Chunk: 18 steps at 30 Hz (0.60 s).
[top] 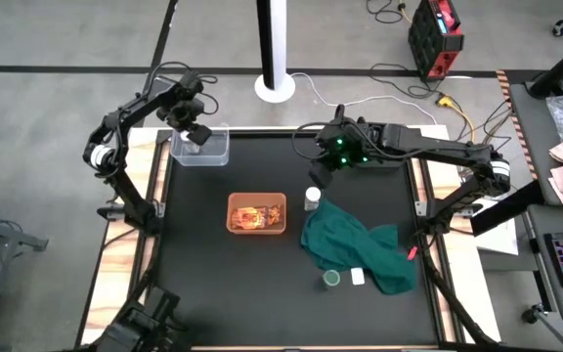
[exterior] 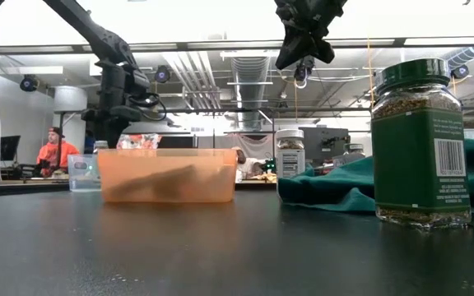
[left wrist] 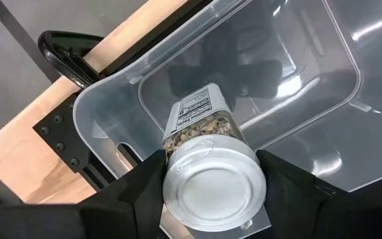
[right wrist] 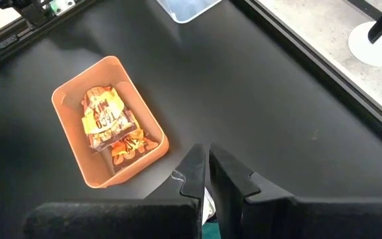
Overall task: Sort spices by type
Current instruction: Put the left white seasoning bottle into the transparent bin
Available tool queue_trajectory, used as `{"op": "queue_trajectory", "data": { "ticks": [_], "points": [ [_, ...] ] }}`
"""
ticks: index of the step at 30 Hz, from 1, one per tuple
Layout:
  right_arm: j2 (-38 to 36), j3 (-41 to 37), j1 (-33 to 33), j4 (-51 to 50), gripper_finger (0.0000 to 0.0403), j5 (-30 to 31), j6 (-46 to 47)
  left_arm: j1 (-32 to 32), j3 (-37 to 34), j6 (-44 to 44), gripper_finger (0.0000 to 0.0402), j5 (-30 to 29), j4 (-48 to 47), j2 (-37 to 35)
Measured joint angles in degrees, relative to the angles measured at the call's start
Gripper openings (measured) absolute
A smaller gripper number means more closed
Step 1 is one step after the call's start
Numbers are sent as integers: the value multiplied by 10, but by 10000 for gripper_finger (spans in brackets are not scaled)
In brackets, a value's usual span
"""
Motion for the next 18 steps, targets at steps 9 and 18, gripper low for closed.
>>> {"op": "queue_trajectory", "data": {
  "ticks": [9, 18],
  "points": [
    [0, 0, 0, 0, 13, 0, 0, 0, -2, -1, 213, 0, 5, 0],
    [0, 0, 0, 0, 13, 0, 4, 0, -4, -24, 212, 0, 8, 0]
  ]
}}
